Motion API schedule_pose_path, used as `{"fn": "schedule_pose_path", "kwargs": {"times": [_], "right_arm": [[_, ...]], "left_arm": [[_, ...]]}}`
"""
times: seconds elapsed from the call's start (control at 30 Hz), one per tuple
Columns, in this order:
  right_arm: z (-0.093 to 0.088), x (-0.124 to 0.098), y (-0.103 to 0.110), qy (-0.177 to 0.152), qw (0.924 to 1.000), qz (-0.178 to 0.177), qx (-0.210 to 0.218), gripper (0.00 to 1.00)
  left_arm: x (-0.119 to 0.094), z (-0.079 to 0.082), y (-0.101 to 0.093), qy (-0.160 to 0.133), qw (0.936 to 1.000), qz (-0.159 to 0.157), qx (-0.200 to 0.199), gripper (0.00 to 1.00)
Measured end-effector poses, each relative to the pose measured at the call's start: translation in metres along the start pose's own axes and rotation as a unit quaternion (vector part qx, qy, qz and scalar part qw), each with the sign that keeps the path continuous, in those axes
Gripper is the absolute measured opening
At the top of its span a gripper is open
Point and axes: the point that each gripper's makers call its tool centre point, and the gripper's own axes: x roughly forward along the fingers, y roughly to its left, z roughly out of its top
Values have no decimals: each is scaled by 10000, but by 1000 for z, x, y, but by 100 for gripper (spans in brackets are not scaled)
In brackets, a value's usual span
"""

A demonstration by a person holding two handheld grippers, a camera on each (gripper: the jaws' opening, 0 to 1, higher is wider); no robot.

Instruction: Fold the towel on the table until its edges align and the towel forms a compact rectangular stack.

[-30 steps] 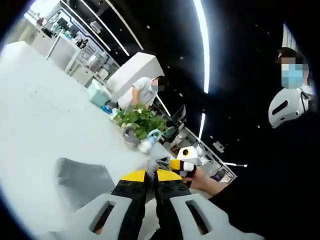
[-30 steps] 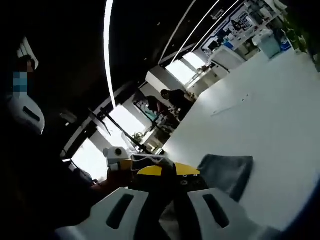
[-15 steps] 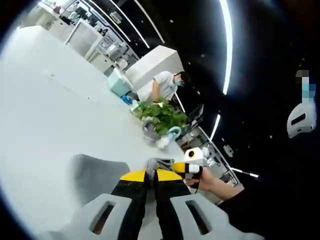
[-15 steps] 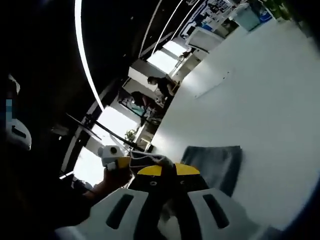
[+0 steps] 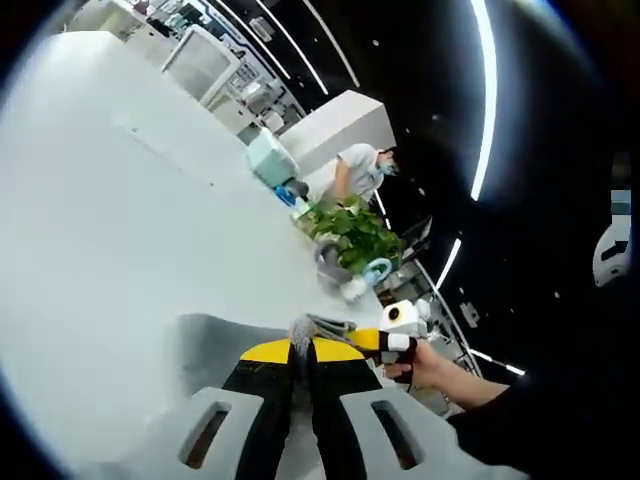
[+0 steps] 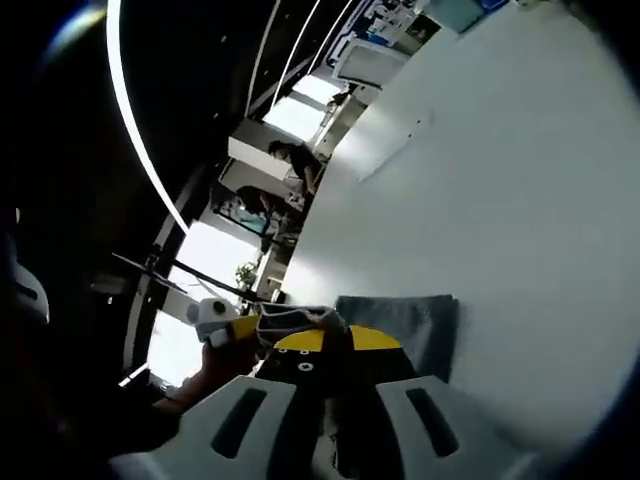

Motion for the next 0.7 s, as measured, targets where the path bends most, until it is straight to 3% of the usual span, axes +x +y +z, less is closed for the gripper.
{"fn": "schedule_pose_path", "kwargs": {"times": [0.3, 0.5, 0.7], "right_arm": [[-4, 4, -16, 67, 9993, -297, -211, 4], [0, 9, -27, -9, 9983, -479, -345, 5], [-3, 12, -37, 78, 9960, -689, -571, 5]], "left_arm": [[12, -4, 24, 116, 9993, 349, -64, 5], [17, -6, 43, 212, 9952, 857, 414, 6], [22, -10, 49, 264, 9914, 1063, 715, 7]]}}
